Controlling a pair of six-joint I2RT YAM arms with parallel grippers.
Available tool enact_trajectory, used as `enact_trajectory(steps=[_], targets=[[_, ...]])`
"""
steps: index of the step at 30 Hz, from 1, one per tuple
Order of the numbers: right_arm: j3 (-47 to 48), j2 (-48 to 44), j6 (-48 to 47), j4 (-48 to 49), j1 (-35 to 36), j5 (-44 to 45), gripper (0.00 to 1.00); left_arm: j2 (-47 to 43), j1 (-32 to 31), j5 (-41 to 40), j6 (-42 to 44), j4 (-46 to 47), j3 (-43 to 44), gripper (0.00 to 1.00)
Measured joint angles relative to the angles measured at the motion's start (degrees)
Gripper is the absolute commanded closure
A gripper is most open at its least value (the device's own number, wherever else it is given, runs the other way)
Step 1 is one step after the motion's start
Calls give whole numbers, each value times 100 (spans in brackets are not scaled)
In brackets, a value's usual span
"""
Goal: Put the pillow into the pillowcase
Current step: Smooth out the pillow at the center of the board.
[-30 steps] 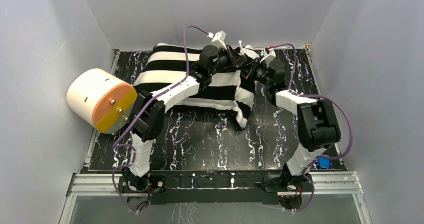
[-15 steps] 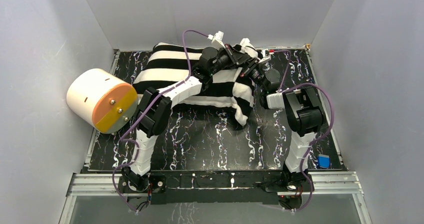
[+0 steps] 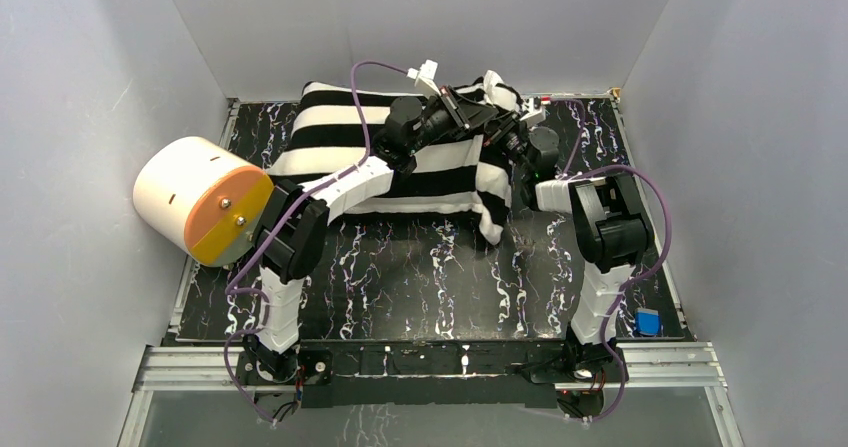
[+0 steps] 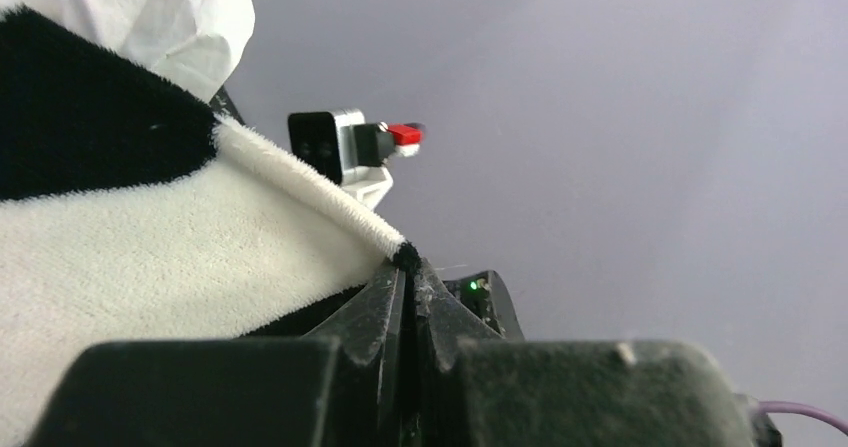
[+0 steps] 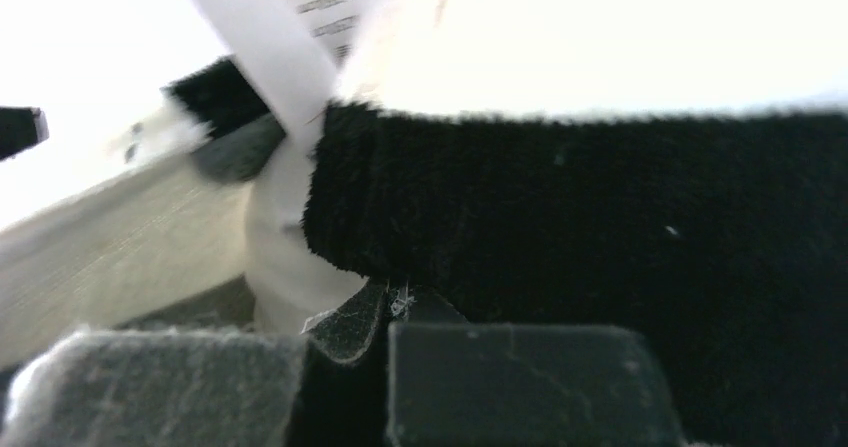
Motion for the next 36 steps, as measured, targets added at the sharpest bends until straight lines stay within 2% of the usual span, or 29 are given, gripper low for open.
enact_trajectory(steps=[5, 10, 14, 17, 19, 23, 27, 30, 36], targets=[[339, 0, -52, -603, 57, 363, 100, 2, 0, 131, -439, 256, -9, 100], [426, 11, -24, -684, 304, 831, 100, 238, 15, 232, -671, 533, 138, 100], [184, -101, -214, -695, 828, 1648, 100, 662, 138, 417, -820, 708, 363, 100], [-131, -267, -315, -640, 1058, 1941, 100, 837, 284, 671, -940, 868, 332, 100], [-348, -348, -330, -522, 1036, 1923, 92, 835, 356, 726, -920, 997, 236, 100], [-581, -407, -341, -420, 686, 1307, 72, 824, 358, 721, -855, 1303, -90, 100], [-772, -774, -579, -946, 57, 348, 58, 824, 358, 715, -833, 1436, -348, 100], [-883, -1272, -922, -1563, -350, -275, 55, 824, 358, 715, -793, 1453, -389, 100], [-1014, -2094, -1512, -2730, -938, -1274, 60, 824, 363, 715, -671, 1488, -385, 100]])
